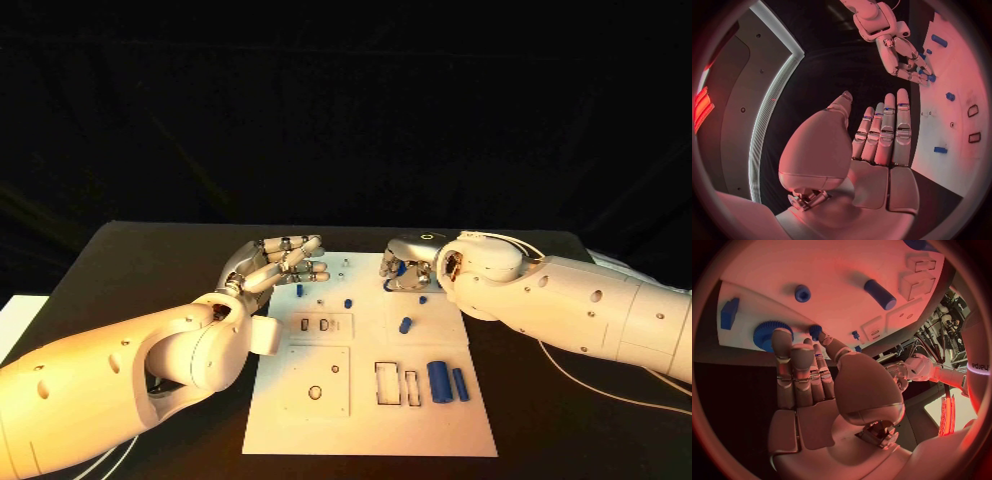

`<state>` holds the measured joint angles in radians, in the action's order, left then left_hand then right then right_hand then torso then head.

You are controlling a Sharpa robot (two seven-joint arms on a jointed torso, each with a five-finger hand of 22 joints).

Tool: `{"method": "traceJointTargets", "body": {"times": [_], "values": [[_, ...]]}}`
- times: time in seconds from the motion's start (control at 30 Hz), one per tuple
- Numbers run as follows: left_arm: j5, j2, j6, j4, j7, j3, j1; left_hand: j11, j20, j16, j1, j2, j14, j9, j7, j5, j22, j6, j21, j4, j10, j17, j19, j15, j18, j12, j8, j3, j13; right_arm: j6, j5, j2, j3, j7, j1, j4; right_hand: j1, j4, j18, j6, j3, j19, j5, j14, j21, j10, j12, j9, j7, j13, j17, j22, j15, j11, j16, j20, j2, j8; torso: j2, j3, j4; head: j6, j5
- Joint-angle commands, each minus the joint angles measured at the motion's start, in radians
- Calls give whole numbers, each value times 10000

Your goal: Assemble the parts on the task board

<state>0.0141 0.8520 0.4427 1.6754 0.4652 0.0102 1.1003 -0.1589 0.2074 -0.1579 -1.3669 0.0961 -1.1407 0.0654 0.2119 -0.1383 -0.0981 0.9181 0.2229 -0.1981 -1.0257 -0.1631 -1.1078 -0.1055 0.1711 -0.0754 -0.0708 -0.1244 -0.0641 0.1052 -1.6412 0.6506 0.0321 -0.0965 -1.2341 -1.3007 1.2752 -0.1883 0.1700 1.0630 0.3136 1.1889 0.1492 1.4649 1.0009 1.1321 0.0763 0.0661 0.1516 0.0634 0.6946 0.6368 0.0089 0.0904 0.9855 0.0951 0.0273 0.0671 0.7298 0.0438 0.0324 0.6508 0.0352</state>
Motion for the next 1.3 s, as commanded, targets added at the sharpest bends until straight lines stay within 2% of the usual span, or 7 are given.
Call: {"method": "traceJointTargets", "body": {"times": [0.03, 0.37, 0.6, 1.0, 1.3], "values": [[-24, -9, -260, -7, -25, 10, 14, -55, 20, 57, 21, -87, -75, 1, 25, 61, 16, 60, -35, 46, 15, -9, -74, -28, 101, 23, 48, -11, 1, 226, -192, 12, -5, -67, 4, -42, -89, 3, -65, 61, 76, -77, 25, 163, 80, 73, -58, -1, 51, -5, 57, 56, -19, 34, 76, 0, -18, -27, 3, 0, 12, 8, -6], [-24, 35, -330, -173, -116, 9, 18, -64, 23, 79, 23, -109, -81, -1, 30, 64, 29, 57, -56, 71, 31, -22, -89, -34, 100, 44, 53, -7, 3, 420, -211, 49, -24, -172, 3, -133, -97, 47, -80, 69, 244, -82, 101, 144, 255, 80, -70, 0, 79, -6, 193, 224, -13, 47, 238, 6, -106, -27, 32, -4, 15, -40, 11], [-24, 50, -349, -212, -142, 9, 22, -67, 24, 89, 28, -114, -82, -2, 32, 66, 34, 52, -66, 80, 44, -27, -94, -36, 99, 55, 57, 0, 5, 178, -212, 61, -27, -169, 3, -193, -115, 59, -83, 62, 288, -100, 70, 131, 309, 77, -76, -1, 85, -6, 229, 268, -7, 54, 290, 11, -194, -31, 55, -7, 23, -19, 39], [-25, 52, -346, -246, -177, 8, 23, -70, 25, 96, 31, -118, -83, -2, 35, 67, 38, 50, -73, 86, 54, -31, -98, -38, 99, 63, 58, 4, 6, -440, -278, 142, -26, -283, 5, -314, -304, 208, -70, -38, 188, -282, 90, 23, 395, -289, -140, -5, 112, -13, 190, 274, 54, 128, 357, 73, -704, -34, 65, -8, 31, 16, 75], [-25, 29, -379, -253, -194, 8, 23, -74, 28, 114, 26, -138, -86, -1, 35, 65, 48, 57, -90, 109, 71, -41, -107, -41, 98, 76, 56, 6, 7, -400, -486, 121, -26, -449, 6, -205, -95, 222, -60, 28, 321, -348, 133, -23, 434, -459, -106, 5, 133, -3, 195, 281, 59, 146, 397, 94, -612, -14, 72, -6, 49, 9, 83]]}}
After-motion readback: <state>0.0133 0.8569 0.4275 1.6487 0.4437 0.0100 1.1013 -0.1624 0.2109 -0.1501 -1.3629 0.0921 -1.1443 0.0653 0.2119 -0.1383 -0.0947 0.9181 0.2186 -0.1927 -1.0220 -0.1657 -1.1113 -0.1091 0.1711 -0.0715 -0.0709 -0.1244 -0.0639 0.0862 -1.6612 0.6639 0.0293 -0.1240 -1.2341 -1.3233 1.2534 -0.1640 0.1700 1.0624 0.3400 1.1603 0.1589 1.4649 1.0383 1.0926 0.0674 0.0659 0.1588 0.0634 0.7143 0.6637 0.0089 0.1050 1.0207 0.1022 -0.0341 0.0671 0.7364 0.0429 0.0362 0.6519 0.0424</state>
